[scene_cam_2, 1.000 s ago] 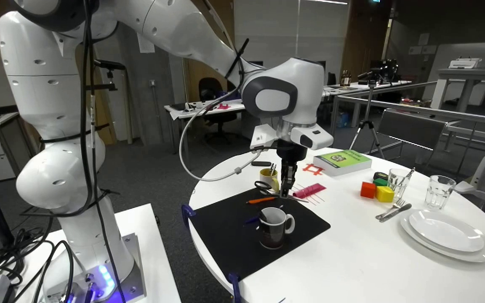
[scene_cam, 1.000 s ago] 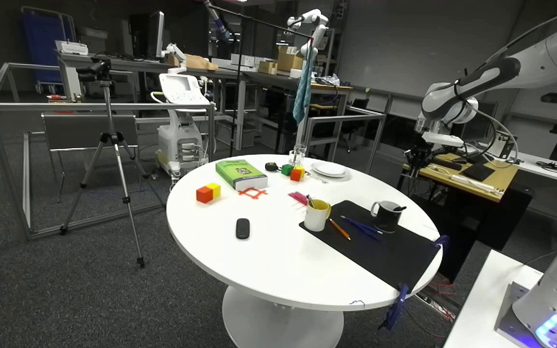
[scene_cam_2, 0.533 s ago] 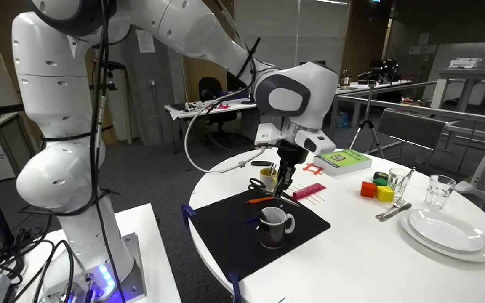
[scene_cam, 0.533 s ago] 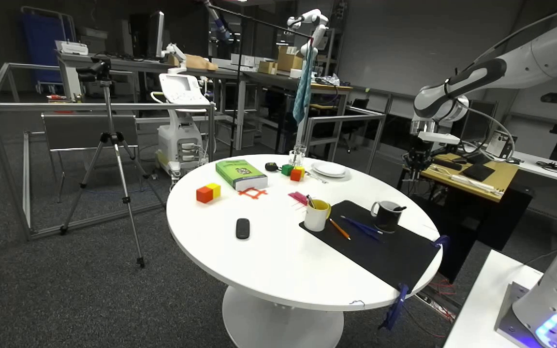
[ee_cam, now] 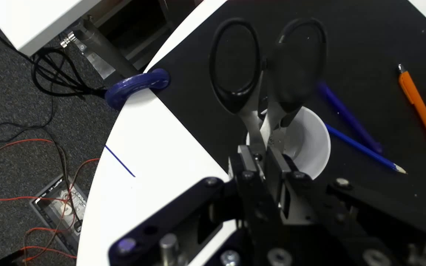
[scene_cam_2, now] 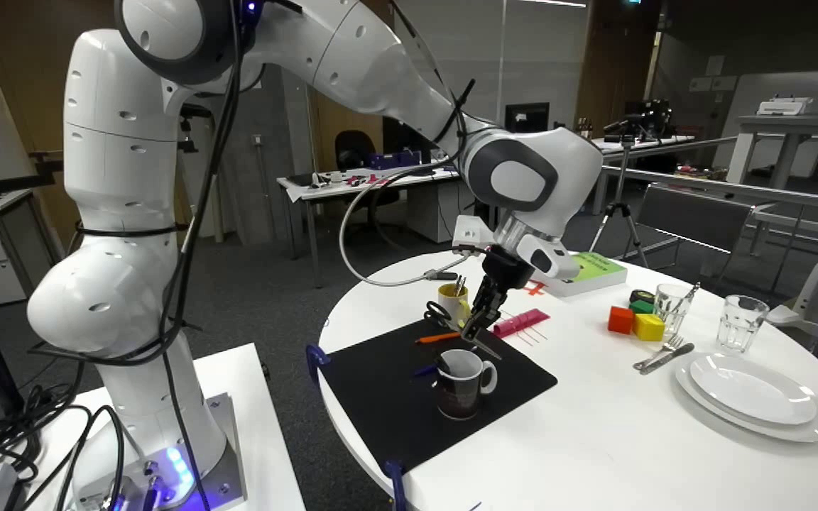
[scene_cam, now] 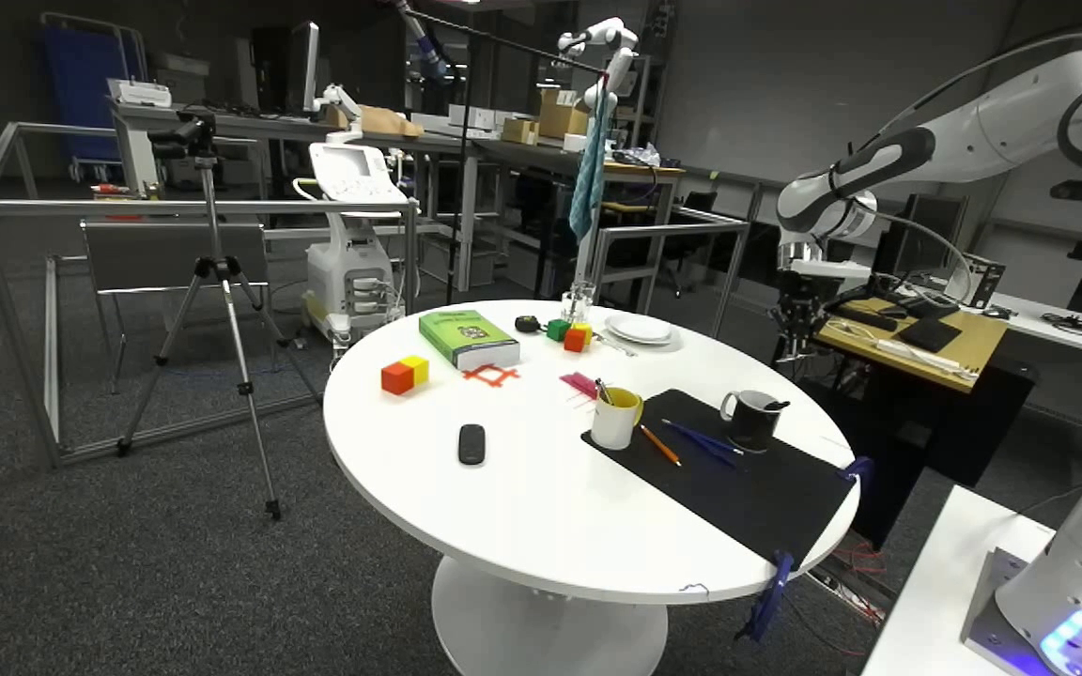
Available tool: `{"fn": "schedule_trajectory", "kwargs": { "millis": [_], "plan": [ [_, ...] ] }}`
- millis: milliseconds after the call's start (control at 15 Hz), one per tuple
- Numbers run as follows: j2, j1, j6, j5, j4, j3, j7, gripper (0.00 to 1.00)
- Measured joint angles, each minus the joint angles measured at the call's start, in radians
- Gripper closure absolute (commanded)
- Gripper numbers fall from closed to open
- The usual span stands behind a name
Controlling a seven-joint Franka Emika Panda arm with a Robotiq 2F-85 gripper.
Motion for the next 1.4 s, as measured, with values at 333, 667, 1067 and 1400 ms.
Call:
{"fn": "schedule_trajectory", "kwargs": {
  "millis": [333, 667, 1067, 1400],
  "plan": [
    [0.066, 0.0, -0.086, 0.02, 0.092, 0.0, 0.035, 0.97],
    [0.093, 0.013, -0.101, 0.038, 0.103, 0.009, 0.071, 0.97],
    [0.095, 0.038, -0.109, 0.041, 0.085, 0.015, 0.087, 0.86],
    [0.094, 0.038, -0.109, 0.042, 0.084, 0.015, 0.087, 0.97]
  ]
}}
